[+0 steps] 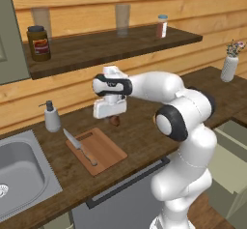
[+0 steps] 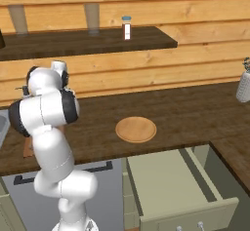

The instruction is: Pick up the knife from the drawer and place it on the cutting board. Then place the meat from the plate to the cutting board.

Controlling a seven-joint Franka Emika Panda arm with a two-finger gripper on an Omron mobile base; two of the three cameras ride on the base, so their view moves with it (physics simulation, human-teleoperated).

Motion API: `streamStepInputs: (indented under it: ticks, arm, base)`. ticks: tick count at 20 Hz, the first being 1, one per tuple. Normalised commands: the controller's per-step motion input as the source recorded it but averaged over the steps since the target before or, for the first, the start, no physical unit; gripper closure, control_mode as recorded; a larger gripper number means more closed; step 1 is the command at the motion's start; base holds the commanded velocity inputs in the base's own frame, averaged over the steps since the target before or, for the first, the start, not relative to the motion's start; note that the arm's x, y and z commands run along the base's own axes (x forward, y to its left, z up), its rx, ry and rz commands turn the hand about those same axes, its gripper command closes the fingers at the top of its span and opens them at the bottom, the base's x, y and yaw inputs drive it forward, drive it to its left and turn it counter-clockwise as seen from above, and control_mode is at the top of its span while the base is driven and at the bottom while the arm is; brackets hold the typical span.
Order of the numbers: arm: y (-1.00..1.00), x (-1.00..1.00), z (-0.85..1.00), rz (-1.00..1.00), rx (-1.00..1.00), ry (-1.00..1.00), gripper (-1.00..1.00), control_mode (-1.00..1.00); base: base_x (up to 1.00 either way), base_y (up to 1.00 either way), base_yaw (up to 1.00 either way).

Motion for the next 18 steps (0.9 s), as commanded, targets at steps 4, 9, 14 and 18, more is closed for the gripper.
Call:
streamStepInputs:
  ticks: [4,9,14,18]
  arm:
    - [0.78,-0.64,-0.25,0.25,0.0,-0.17,1.0,-1.0]
    - [0.19,-0.22,-0.59,0.09,0.01,-0.05,1.0,-1.0]
    - [0.0,0.07,-0.37,0.0,0.03,0.0,1.0,-1.0]
    - [0.01,0.13,-0.24,0.0,0.04,0.0,1.0,-1.0]
  base:
    - [0.0,0.0,0.0]
    - [0.0,0.0,0.0]
    - [0.0,0.0,0.0]
    - [0.0,0.0,0.0]
